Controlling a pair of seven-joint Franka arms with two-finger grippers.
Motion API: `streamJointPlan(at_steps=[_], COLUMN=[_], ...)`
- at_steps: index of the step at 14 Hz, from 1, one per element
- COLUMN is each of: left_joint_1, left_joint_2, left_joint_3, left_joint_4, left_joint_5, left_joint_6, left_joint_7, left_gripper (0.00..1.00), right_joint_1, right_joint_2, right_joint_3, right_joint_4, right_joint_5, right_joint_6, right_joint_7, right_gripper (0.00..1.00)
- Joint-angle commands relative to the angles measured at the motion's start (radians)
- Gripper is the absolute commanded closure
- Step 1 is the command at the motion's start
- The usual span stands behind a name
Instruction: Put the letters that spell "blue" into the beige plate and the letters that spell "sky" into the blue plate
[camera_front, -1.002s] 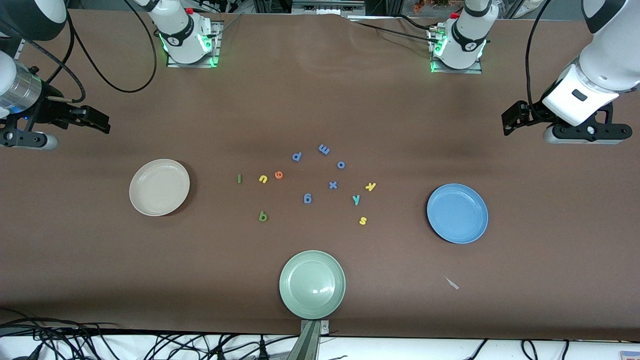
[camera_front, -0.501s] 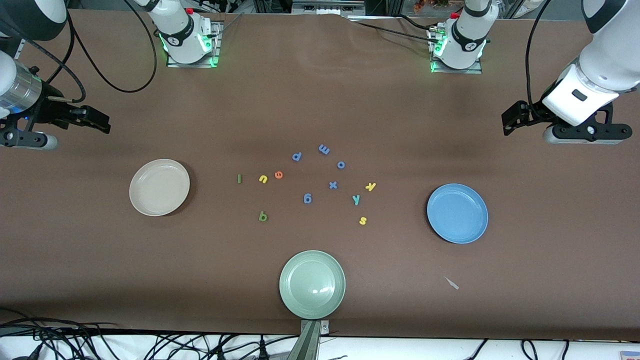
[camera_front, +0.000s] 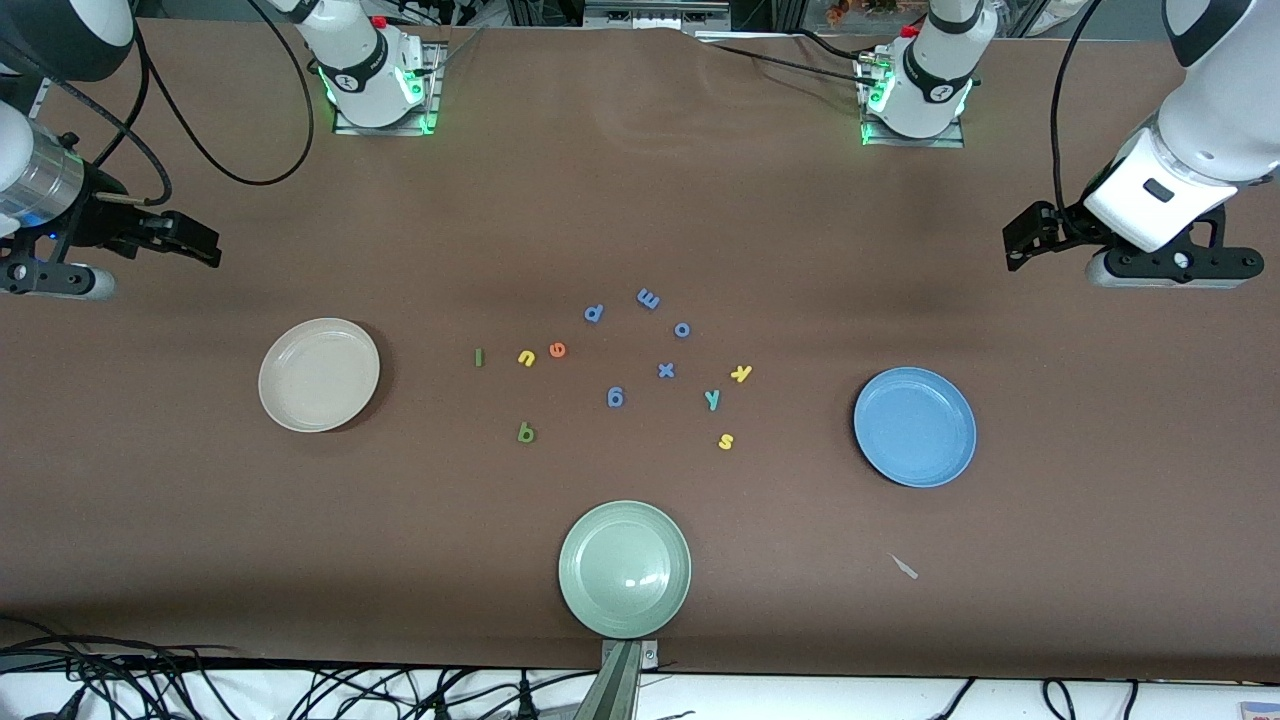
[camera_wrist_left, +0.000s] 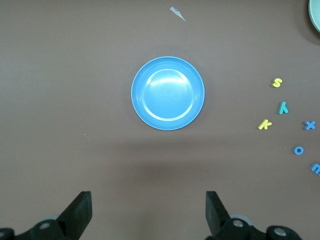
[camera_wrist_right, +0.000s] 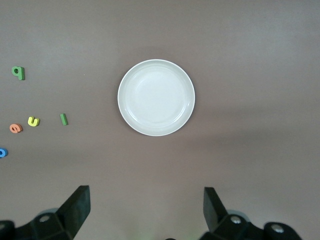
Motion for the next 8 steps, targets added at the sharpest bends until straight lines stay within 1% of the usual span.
streamJointPlan(at_steps=[1,5,8], left_joint_1=[-0.007,-0.007,-0.007], left_joint_2=[0.006,0.005,0.006], left_joint_3=[0.003,0.002,-0.014], left_joint_4=[0.020,0.020,0.020], left_joint_5=[0.013,0.013,0.022], left_joint_6=[-0.015,-0.015,-0.013], left_joint_7=[0.018,0.017,0.015], left_gripper=[0.00,0.00,0.00], right_joint_1=[-0.010,-0.010,-0.010], right_joint_2=[-0.004,-0.004,-0.004], right_joint_3=[0.007,0.007,0.007], right_joint_4=[-0.005,-0.005,-0.005], right_joint_5=[0.018,0.018,0.018], right_joint_6=[0.005,0.004,0.004], right_joint_7=[-0.006,-0.006,-0.006], right_gripper=[0.00,0.00,0.00])
